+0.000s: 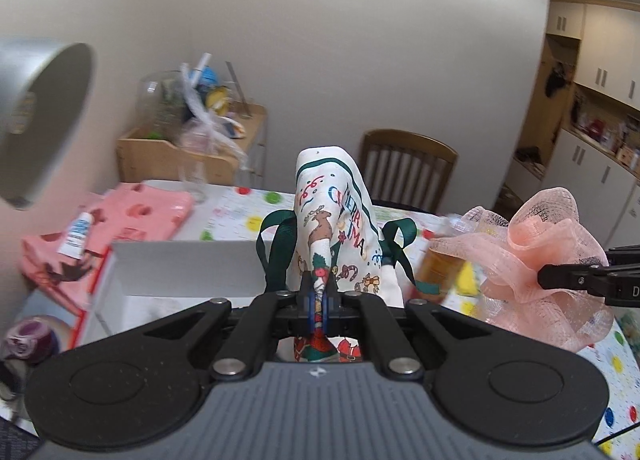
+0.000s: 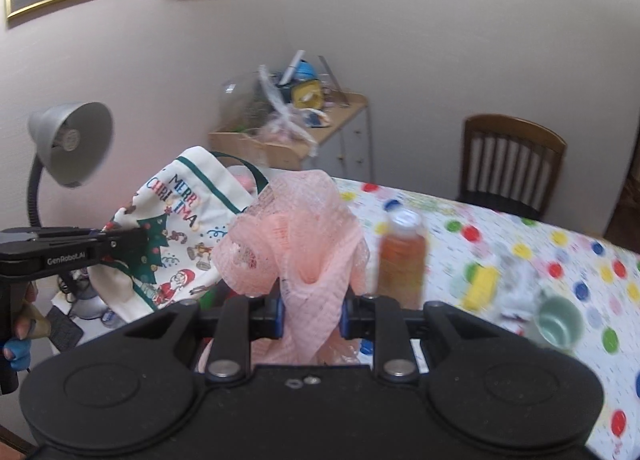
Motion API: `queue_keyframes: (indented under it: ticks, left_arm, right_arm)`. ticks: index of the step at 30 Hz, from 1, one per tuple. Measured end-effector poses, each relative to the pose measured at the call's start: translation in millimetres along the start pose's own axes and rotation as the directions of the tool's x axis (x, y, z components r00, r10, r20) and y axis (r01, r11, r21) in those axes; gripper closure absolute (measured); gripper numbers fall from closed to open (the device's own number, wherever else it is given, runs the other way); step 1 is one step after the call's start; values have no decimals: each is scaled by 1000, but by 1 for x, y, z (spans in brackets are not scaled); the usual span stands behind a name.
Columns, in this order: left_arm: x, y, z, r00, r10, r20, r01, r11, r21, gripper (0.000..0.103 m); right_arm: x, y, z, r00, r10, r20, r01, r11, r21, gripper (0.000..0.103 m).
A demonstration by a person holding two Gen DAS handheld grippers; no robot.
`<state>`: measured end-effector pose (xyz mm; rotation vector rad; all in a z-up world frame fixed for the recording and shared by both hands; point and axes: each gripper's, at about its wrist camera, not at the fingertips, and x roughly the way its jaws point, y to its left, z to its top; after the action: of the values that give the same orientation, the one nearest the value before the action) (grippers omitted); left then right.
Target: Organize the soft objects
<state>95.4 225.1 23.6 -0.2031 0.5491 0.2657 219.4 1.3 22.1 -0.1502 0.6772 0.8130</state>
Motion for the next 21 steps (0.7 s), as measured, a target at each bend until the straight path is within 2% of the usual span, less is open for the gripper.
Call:
queue_keyframes:
  ticks: [11, 21]
  left_arm:
    - [-12, 66, 9, 992, 125, 25, -125, 992, -6, 100]
    - [-1, 109, -7, 977, 213, -23, -212, 977, 34, 100]
  right_arm:
    - [51, 71, 24, 998, 61, -31, -63, 996, -66, 81]
    - [104, 87, 42, 993, 94, -76, -100, 992, -81, 81]
